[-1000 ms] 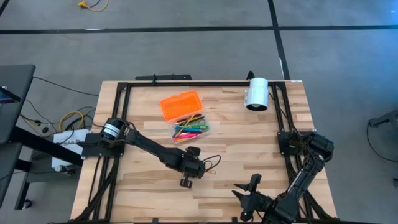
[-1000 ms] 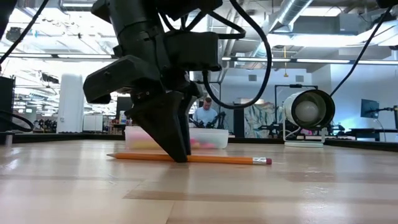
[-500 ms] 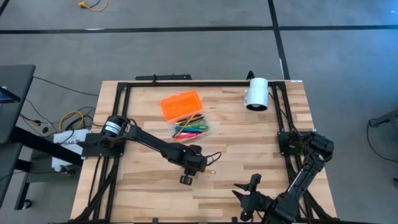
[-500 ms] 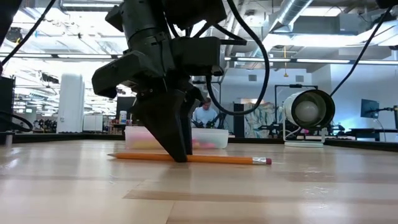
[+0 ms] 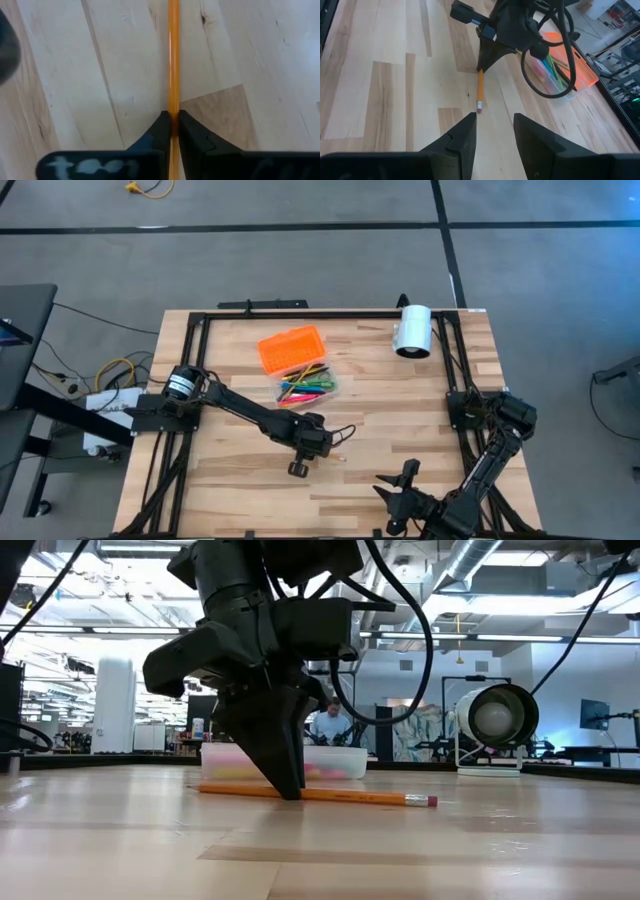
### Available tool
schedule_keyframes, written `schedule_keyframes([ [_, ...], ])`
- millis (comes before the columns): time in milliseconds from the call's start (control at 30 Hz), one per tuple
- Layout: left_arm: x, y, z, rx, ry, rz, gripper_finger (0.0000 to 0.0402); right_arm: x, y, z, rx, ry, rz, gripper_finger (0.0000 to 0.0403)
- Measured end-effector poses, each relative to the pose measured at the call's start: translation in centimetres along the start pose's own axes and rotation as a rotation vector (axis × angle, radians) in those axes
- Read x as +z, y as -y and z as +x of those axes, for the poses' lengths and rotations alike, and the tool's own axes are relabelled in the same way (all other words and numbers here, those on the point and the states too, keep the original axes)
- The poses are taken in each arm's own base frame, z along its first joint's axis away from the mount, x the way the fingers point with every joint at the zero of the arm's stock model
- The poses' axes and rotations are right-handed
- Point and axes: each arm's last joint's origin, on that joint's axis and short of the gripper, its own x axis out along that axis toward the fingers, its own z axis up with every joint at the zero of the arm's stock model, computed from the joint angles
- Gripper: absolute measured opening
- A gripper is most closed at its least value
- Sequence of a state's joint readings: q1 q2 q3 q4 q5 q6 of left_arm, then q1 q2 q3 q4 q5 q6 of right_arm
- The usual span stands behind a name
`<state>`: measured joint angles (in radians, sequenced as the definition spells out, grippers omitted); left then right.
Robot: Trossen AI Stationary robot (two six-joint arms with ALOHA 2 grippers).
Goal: Pick & place school supplies into a supply box
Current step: Put the orange pencil into the supply box
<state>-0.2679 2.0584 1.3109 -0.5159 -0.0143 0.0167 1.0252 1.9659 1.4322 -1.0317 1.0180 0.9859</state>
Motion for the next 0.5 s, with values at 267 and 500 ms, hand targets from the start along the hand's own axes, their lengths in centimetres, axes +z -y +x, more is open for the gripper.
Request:
schedule_keyframes([
  [267,0.01,0.16,-0.01,0.087,0.0,-0.001,0.0005,0.0,0.0,0.0,0.0,0.0,-0.001,0.0124],
  [500,0.34,0.76,-0.41,0.205,-0.013,0.024,0.0003,0.0,0.01,0.0,0.0,0.0,-0.001,0.0124],
])
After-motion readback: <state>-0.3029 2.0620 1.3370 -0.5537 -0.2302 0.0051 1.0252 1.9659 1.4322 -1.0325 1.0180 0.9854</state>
